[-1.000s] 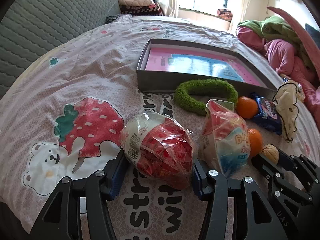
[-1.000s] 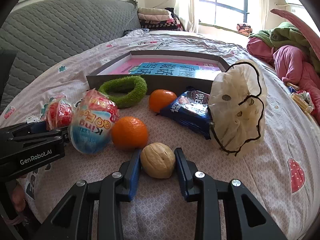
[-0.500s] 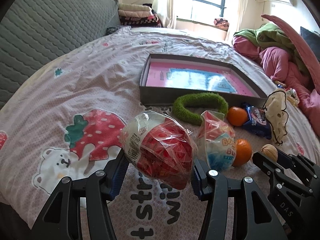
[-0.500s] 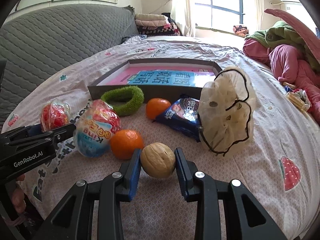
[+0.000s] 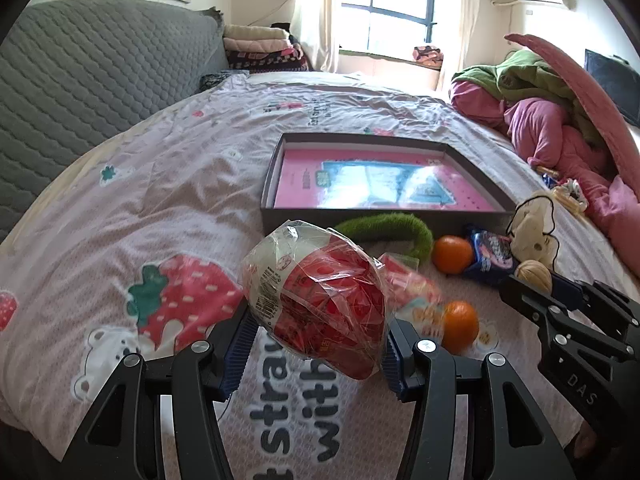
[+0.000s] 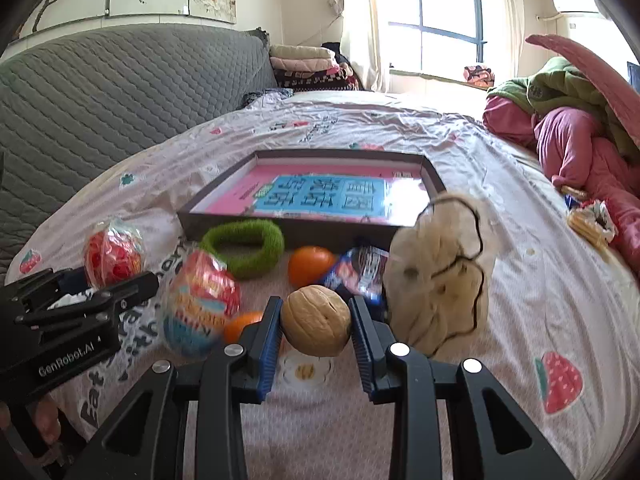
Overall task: Organize objects
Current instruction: 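Carry the walnut with the right tool while the left tool carries the red bag over the pink tray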
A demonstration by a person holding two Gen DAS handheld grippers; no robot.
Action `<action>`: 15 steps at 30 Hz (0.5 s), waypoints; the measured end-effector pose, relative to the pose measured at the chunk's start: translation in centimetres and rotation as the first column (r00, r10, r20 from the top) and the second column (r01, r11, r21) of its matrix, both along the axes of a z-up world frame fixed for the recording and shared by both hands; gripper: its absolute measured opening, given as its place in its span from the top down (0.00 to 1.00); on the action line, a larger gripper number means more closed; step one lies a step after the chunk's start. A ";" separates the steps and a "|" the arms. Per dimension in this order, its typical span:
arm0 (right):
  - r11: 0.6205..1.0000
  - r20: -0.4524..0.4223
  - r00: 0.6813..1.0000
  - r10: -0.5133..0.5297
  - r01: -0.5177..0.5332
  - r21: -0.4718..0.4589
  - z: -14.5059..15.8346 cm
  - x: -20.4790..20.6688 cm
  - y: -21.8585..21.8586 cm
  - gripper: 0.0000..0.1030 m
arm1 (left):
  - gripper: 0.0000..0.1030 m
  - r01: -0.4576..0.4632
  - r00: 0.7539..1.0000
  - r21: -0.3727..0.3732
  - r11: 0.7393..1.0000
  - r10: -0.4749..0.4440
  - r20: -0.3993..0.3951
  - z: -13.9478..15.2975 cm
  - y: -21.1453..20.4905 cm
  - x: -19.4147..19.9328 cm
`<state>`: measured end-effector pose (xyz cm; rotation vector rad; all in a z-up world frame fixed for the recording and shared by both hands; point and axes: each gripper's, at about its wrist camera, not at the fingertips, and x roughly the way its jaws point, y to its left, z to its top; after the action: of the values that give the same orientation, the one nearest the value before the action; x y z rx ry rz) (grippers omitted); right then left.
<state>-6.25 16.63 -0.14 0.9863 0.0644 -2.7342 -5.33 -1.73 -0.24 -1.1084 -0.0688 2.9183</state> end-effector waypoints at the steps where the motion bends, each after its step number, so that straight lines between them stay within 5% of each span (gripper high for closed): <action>1: 1.000 -0.001 1.000 0.000 0.000 0.001 0.2 -0.4 -0.1 0.67 | 0.45 0.000 1.000 0.000 1.000 0.000 -0.001 0.1 0.0 -0.2; 15: 1.000 -0.020 1.000 -0.014 0.014 0.025 1.0 -5.5 -1.1 0.67 | 0.45 0.008 1.000 0.034 0.999 -0.007 -0.005 1.0 -0.2 -5.6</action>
<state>-11.75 15.57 0.84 0.9701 0.0960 -2.7625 -10.89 -1.91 0.74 -1.0944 -0.1141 2.9014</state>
